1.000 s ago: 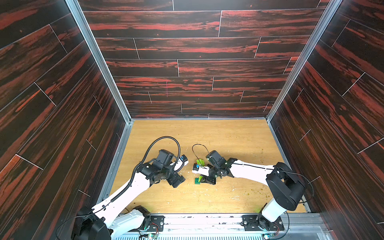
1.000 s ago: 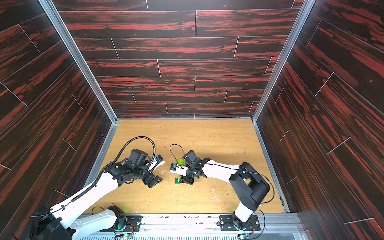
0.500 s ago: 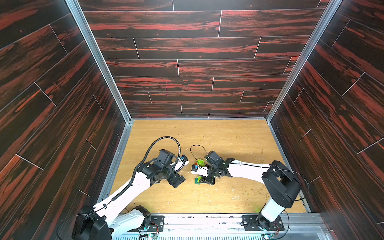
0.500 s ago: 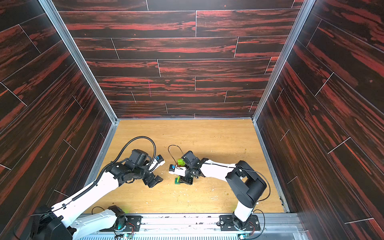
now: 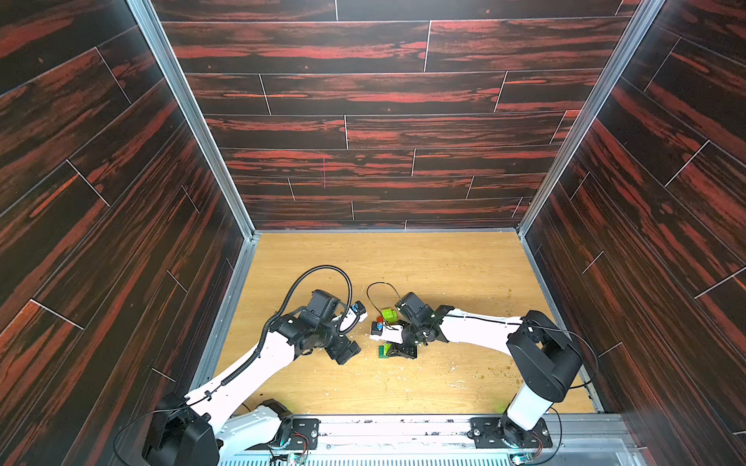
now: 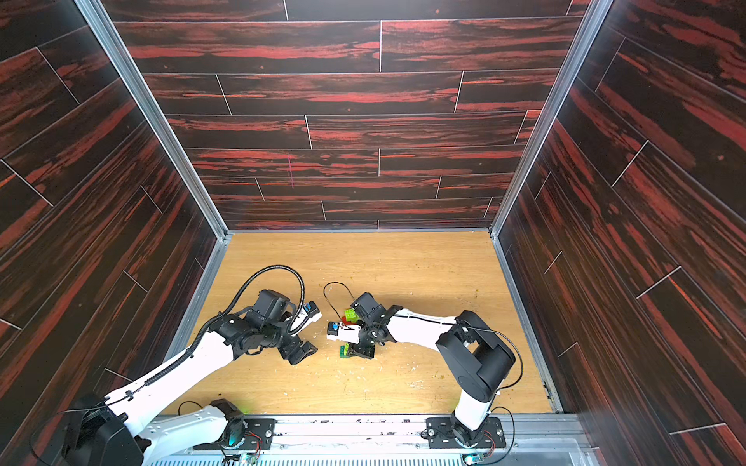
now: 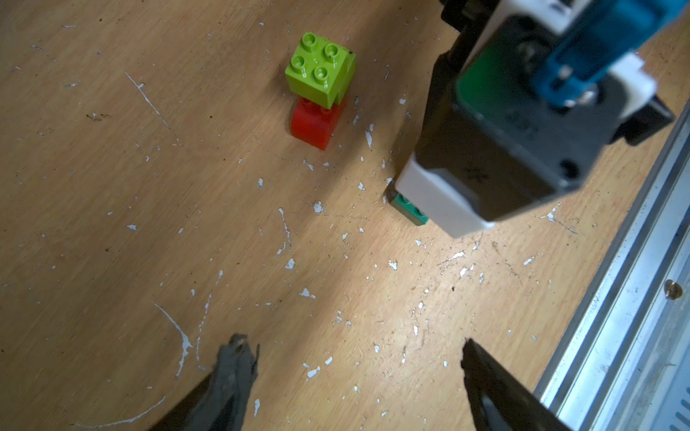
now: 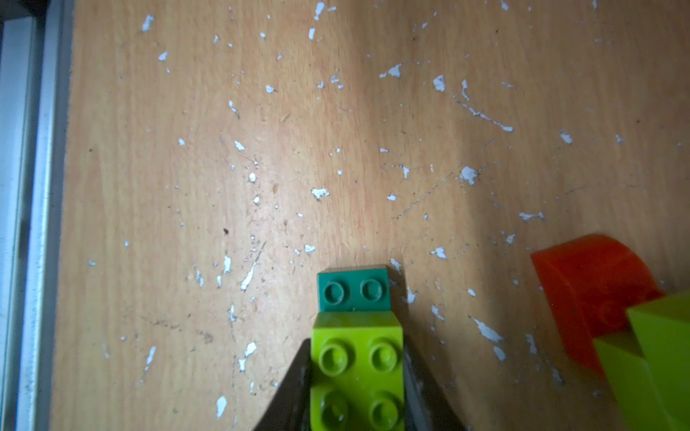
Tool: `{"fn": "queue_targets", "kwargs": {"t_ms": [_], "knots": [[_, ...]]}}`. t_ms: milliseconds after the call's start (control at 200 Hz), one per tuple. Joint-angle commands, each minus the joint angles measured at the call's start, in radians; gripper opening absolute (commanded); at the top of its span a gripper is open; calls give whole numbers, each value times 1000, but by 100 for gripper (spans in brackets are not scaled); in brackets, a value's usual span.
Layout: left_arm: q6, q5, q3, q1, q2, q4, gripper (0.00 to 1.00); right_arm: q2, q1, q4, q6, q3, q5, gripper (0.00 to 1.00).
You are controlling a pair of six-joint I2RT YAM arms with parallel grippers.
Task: Assemble the letter s with lego
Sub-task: Assemble the lego brick with the lego brick.
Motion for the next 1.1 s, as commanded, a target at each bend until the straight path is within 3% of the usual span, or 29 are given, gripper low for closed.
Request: {"fn": "queue_targets", "kwargs": {"t_ms": [0, 1092], "knots": [[9, 11, -4, 6, 6, -13, 89, 48, 7, -94, -24, -5, 41, 0], [-3, 53, -14, 6, -57, -11, 89, 124, -16, -267, -170, 105, 98, 0]]}}
